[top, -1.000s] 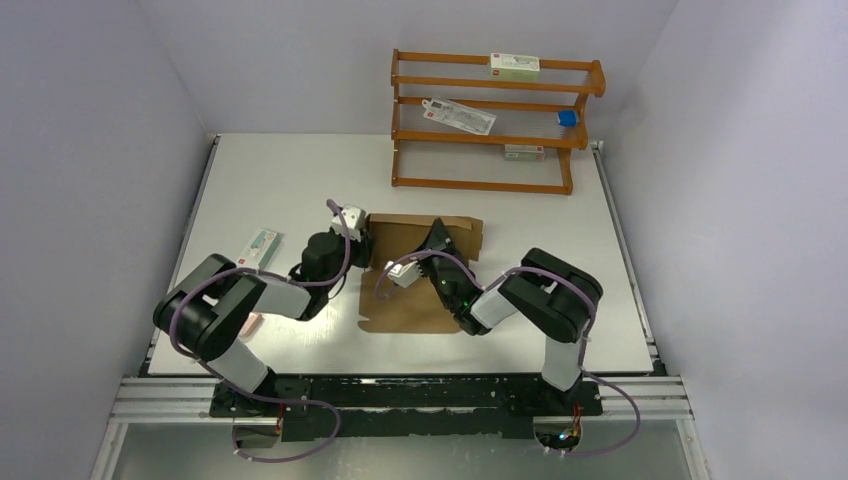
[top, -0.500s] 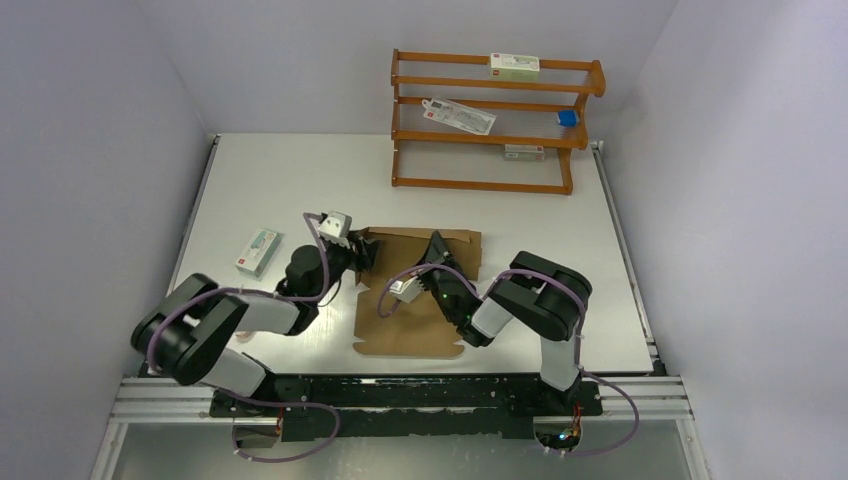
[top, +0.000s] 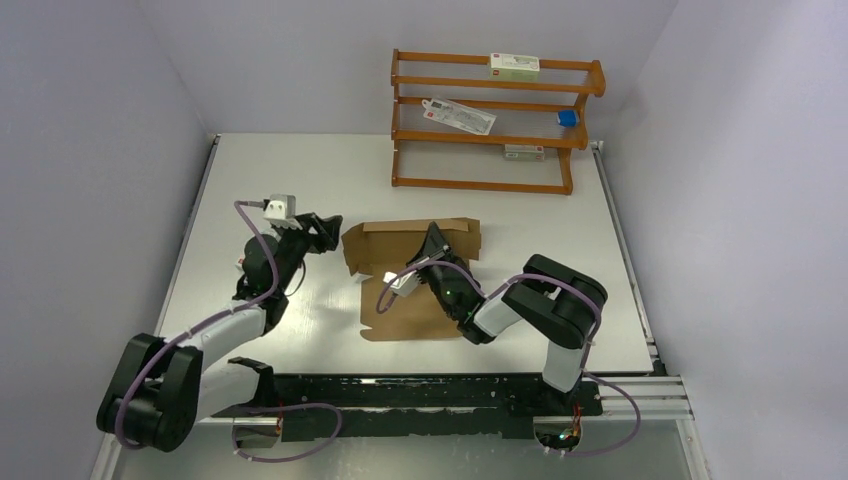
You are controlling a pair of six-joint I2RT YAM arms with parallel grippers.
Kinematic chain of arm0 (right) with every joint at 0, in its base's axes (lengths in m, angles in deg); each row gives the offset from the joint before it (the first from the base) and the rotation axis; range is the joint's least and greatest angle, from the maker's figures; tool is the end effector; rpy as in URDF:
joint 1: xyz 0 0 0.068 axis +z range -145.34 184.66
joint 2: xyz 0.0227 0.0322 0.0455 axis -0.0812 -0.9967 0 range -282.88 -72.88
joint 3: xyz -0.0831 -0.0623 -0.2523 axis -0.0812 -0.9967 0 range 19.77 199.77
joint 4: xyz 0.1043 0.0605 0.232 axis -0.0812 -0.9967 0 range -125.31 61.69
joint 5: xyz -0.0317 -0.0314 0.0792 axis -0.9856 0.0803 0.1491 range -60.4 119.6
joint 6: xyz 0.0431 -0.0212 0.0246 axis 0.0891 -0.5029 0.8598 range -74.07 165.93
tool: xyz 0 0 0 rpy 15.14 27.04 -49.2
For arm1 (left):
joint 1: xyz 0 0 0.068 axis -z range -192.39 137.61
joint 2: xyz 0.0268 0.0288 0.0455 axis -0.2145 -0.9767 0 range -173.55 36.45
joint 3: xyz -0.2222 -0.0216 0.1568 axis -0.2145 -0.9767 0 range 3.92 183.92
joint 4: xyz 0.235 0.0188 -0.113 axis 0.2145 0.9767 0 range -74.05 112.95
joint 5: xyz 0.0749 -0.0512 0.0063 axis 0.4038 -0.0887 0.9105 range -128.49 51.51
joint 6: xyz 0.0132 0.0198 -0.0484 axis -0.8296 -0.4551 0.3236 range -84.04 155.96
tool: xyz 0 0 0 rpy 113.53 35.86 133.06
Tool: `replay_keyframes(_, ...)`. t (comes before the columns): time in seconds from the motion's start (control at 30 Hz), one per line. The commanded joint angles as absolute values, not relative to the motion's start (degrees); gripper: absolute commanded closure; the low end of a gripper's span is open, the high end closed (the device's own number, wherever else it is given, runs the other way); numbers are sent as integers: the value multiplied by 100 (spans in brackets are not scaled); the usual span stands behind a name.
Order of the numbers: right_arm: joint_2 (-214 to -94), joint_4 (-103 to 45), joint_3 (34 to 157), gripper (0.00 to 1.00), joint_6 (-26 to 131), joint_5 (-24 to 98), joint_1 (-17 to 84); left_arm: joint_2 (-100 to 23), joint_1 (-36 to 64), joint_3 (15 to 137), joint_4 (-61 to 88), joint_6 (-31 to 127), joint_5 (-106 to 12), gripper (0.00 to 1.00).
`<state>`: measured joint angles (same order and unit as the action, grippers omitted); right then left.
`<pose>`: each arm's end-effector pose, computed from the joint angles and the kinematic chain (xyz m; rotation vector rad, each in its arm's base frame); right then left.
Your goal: Fold the paper box
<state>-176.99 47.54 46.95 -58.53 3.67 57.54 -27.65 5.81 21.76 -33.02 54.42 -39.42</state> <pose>0.1961 0.2333 0.1425 -1.5445 0.6895 -1.0465 0.2153 -0.0714 0.2206 0.0096 1.5464 -0.5215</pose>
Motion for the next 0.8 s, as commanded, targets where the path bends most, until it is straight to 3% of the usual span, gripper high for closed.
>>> replay_keyframes(0.0, -17607, 5801, 4868, 100, -6051, 502, 5707, -3171, 188, 2371, -2868, 5858, -4845, 27)
replay_keyframes(0.27, -17702, 5939, 4930, 100, -6169, 613, 5682, -3568, -59, 2635, -2778, 6100, -5346, 40)
replay_keyframes(0.43, -17677, 5972, 4872, 100, -6189, 640, 5686, -3599, -583, 2812, -2316, 6019, -5380, 39)
replay_keyframes(0.77, -17760, 6146, 4866, 100, -6234, 650, 5703, -4581, -427, 3405, -1636, 5438, -6017, 41)
